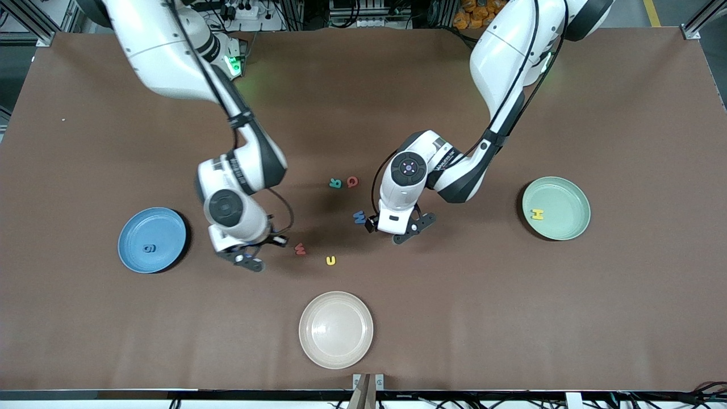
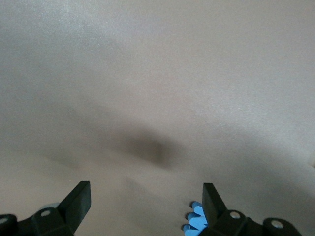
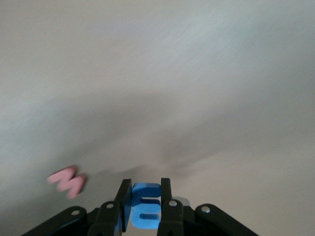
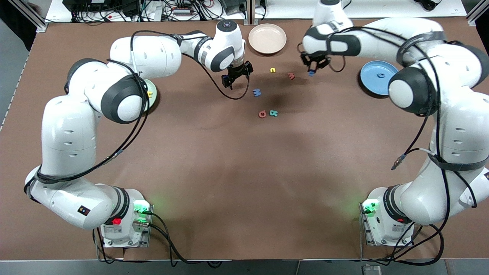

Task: Sort upper and lower case letters into plates
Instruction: 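Carry the e to the blue plate while the left gripper reaches the blue W, then grasp the W with the left gripper while the right gripper withdraws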

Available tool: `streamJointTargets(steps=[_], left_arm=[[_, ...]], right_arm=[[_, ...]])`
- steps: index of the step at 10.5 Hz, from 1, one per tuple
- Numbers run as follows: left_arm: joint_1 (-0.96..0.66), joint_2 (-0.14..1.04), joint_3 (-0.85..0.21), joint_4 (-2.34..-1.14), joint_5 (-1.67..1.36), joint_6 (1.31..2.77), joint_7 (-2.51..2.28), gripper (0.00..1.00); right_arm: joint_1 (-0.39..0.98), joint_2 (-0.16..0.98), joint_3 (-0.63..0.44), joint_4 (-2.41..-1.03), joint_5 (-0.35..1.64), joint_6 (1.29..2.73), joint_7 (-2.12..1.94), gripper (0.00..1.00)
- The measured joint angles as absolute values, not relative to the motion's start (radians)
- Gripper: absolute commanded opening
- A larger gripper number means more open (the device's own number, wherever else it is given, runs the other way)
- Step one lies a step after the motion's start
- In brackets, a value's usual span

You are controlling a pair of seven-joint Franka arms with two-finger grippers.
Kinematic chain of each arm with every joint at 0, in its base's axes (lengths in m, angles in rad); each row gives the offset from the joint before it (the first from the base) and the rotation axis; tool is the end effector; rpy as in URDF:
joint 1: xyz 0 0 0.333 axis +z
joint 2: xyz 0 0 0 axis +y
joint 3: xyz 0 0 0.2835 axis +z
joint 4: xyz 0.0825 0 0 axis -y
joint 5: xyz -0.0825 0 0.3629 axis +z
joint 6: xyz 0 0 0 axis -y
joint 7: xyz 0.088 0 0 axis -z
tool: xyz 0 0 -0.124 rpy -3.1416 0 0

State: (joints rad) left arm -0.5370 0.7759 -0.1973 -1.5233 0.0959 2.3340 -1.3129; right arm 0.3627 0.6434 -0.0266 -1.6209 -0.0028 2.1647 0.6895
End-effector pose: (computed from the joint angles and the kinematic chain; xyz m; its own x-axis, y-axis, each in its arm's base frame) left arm 0.5158 -0.4389 0.1845 0.8403 0.5398 -0.0501 0.5420 -0.8378 0.0658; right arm 0.6067 0.2133 0.2098 0.9375 -0.3419 -0.0651 -0.3369 -0.9384 0.0771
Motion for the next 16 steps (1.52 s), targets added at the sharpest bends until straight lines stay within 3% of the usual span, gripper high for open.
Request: streamJointTargets(steps=[7,8,9,10,16], left_arm=[[-0.554,0.804,-0.202,-1.526,0.094,2.333,-1.313,1.00],[-0.559,0.805,-0.203,-1.526,0.094,2.333,-1.313,1.00],[-0.563,0.808,-0.203,-1.526,0.093,2.333,-1.313,1.00],[-0.564,0.811,-0.203,-1.526,0.089,2.333,-1.315,1.00],[-0.612,0.818,-0.206,-1.464,0.078,2.335,-1.329,1.00]], right_arm=[[0.106,0.623,-0.045,-1.666,-0.097,2.143,0.291,0.00],[0.082,0.619,-0.045,-1.668,-0.099,2.141,0.247,0.07],[0.060,0.615,-0.046,-1.669,-0.100,2.140,0.208,0.38],[0.037,0.611,-0.046,-1.669,-0.100,2.140,0.171,0.99],[0.006,0.596,-0.031,-1.669,-0.100,2.140,0.129,1.00]])
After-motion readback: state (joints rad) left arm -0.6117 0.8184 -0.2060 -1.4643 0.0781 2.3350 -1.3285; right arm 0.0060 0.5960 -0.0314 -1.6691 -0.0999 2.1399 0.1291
